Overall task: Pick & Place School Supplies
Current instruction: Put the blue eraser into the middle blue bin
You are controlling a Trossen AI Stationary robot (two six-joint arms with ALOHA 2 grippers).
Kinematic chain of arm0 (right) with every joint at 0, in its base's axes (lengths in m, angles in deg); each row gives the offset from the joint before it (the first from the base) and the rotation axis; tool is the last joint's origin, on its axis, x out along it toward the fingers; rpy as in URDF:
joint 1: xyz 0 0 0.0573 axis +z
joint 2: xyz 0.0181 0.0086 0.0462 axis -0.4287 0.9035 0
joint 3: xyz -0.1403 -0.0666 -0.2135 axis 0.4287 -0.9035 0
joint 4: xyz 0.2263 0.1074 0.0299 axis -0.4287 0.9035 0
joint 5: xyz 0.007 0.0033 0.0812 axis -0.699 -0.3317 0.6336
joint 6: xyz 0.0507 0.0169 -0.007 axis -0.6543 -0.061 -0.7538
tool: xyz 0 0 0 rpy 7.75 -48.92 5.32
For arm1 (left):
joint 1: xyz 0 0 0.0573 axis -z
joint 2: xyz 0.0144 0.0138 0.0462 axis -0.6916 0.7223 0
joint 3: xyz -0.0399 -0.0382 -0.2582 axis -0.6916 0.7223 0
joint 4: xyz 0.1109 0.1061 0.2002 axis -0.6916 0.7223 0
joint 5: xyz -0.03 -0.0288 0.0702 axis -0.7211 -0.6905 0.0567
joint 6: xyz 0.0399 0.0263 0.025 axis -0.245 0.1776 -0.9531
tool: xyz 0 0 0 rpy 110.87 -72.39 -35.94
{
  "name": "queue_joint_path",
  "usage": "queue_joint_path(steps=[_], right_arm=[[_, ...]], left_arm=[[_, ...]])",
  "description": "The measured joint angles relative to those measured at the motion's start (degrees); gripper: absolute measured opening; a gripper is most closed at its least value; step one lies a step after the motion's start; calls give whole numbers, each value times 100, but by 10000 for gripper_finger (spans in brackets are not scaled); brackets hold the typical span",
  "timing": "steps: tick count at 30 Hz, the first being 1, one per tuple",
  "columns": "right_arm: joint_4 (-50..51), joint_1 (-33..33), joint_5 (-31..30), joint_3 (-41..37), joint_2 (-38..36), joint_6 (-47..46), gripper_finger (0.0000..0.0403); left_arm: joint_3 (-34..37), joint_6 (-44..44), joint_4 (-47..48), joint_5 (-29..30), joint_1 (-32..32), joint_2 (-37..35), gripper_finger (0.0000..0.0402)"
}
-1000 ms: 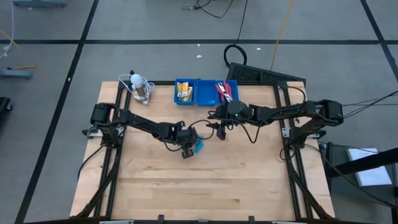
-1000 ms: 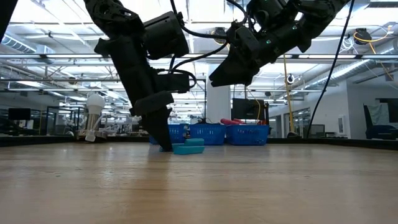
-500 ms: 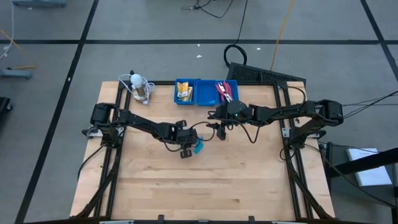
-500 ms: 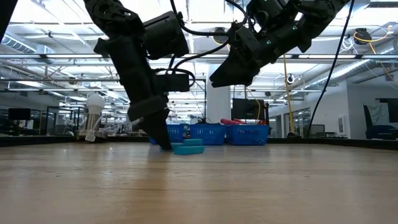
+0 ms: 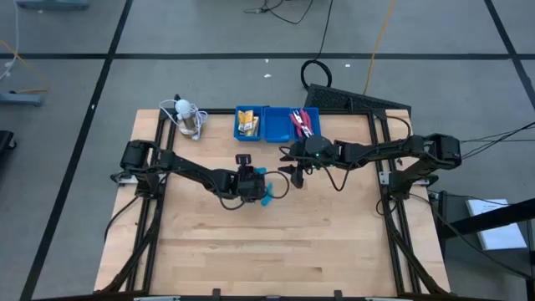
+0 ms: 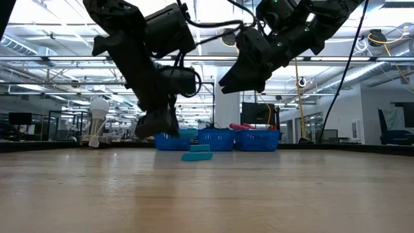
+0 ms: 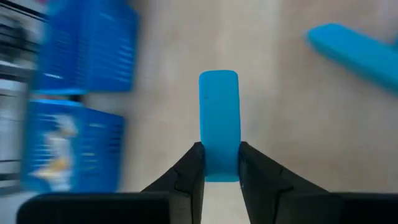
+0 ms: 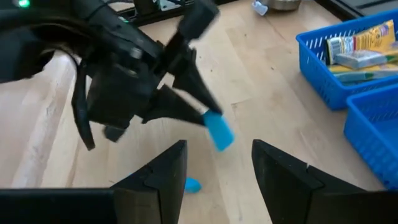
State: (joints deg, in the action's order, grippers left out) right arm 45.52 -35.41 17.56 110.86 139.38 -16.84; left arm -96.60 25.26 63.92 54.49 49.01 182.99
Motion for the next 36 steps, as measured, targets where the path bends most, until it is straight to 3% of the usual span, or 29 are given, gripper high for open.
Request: queue_joint_path(steps=[5, 9, 14, 21, 36], right_arm=[[-164, 0, -3, 2, 156, -346, 171], [-584, 0, -9, 3, 371, -535, 171], [-1169, -7, -11, 2, 679, -662, 171], [-1190, 0, 22, -2, 674, -658, 171], [-1135, -15, 15, -2, 616, -639, 164]], left_arm=[[-5, -909, -648, 1310, 172, -1, 84], [-7, -1961, -1593, 1825, 325, -2, 85], [-7, -2856, -2640, 1867, 426, -1, 85], [-11, -3362, -3304, 2034, 489, -11, 85], [-8, -2944, -3264, 2139, 503, -11, 85]])
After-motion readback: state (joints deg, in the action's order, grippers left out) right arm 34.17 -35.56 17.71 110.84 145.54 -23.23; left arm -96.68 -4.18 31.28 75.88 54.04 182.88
